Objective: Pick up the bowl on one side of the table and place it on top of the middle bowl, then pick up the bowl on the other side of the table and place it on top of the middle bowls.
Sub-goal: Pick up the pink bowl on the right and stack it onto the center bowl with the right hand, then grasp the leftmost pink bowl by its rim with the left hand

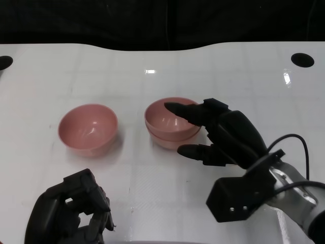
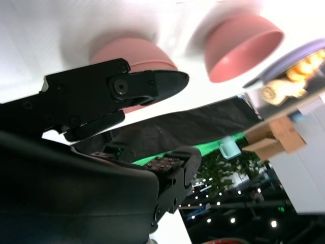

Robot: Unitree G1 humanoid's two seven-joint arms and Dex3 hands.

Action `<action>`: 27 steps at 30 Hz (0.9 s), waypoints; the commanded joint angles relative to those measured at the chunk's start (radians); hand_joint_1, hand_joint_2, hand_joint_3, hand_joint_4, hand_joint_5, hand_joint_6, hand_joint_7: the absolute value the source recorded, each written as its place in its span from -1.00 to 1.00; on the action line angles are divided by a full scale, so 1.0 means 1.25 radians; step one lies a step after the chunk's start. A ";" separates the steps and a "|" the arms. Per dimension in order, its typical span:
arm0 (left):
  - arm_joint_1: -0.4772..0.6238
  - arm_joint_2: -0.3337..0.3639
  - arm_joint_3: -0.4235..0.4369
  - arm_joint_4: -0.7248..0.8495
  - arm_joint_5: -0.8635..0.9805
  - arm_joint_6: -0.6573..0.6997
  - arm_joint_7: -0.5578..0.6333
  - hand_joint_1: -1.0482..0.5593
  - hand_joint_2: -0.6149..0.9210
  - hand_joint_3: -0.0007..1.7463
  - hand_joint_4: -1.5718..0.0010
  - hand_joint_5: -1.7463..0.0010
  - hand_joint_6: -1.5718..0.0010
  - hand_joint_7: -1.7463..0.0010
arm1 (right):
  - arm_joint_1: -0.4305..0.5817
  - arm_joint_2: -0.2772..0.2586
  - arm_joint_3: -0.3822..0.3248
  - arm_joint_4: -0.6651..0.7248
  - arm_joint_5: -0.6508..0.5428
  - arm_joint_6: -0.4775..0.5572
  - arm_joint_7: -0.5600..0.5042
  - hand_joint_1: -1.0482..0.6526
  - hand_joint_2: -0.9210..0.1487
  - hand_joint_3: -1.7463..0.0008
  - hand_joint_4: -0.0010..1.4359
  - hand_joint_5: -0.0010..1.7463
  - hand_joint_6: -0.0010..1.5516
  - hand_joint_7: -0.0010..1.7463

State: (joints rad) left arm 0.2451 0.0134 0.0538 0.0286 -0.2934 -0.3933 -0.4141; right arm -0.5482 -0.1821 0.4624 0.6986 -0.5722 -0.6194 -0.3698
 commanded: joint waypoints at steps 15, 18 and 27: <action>-0.025 0.041 0.033 -0.051 0.049 -0.027 0.041 0.12 0.70 -0.22 0.18 -0.38 0.08 -0.10 | 0.342 -0.065 -0.185 -0.340 0.428 -0.070 0.384 0.04 -0.45 0.20 -0.04 0.49 0.03 -0.13; -0.022 0.064 0.037 -0.078 0.086 -0.023 0.053 0.05 0.91 -0.68 0.22 -0.17 0.04 0.34 | 0.407 -0.071 -0.208 -0.410 0.447 -0.041 0.414 0.05 -0.45 0.15 0.00 0.56 0.08 -0.06; -0.021 0.116 0.046 -0.158 0.252 -0.008 0.125 -0.01 1.00 -0.95 0.27 0.29 0.12 0.97 | 0.547 -0.074 -0.264 -0.513 0.488 0.006 0.473 0.07 -0.31 -0.14 0.21 0.64 0.17 0.11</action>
State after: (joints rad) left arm 0.2204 0.1331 0.0991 -0.1481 -0.0036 -0.4142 -0.2788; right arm 0.1112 -0.2639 0.1527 0.0774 0.0191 -0.6313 0.2140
